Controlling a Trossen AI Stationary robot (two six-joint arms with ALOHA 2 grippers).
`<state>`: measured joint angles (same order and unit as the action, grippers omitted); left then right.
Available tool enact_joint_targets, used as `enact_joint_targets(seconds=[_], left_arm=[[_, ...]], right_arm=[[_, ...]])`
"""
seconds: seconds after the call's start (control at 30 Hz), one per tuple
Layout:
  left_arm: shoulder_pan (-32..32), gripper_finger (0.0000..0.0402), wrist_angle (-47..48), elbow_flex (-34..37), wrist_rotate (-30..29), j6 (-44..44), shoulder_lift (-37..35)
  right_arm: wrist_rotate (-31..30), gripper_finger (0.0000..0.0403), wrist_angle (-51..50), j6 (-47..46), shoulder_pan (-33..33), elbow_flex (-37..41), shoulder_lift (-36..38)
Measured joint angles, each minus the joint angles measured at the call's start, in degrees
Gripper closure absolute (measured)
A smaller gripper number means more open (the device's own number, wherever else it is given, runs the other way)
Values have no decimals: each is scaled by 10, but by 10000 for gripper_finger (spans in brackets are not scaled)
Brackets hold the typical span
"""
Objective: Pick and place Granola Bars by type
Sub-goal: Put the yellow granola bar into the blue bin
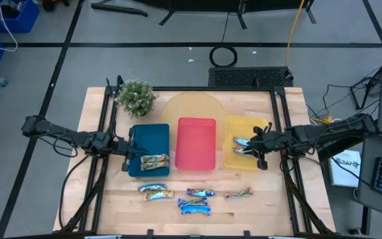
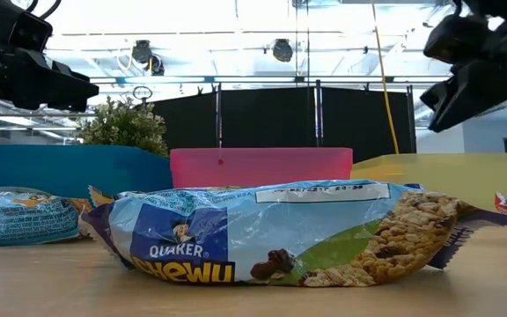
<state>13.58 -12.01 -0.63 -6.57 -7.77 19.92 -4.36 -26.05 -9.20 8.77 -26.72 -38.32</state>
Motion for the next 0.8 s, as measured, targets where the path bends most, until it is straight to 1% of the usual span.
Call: enact_joint_targets(seconds=[0.03, 0.1, 0.23, 0.3, 0.4, 0.63, 0.8], left_arm=[[0, 360, 0, 0, 0, 0, 0], [0, 360, 2, 0, 0, 0, 0], [0, 360, 3, 0, 0, 0, 0], [0, 360, 3, 0, 0, 0, 0], [0, 360, 3, 0, 0, -12, 0], [0, 360, -1, 0, 0, -29, 0], [0, 360, -1, 0, 0, -43, 0]], right_arm=[[0, 381, 14, 12, -3, 16, 17], [0, 395, 46, 21, -10, 47, 45], [0, 394, 140, 17, -20, 104, 88], [0, 400, 192, 34, -20, 128, 104], [2, 400, 242, 68, -20, 158, 125], [28, 402, 254, 143, -20, 175, 179], [30, 402, 250, 163, -20, 175, 226]])
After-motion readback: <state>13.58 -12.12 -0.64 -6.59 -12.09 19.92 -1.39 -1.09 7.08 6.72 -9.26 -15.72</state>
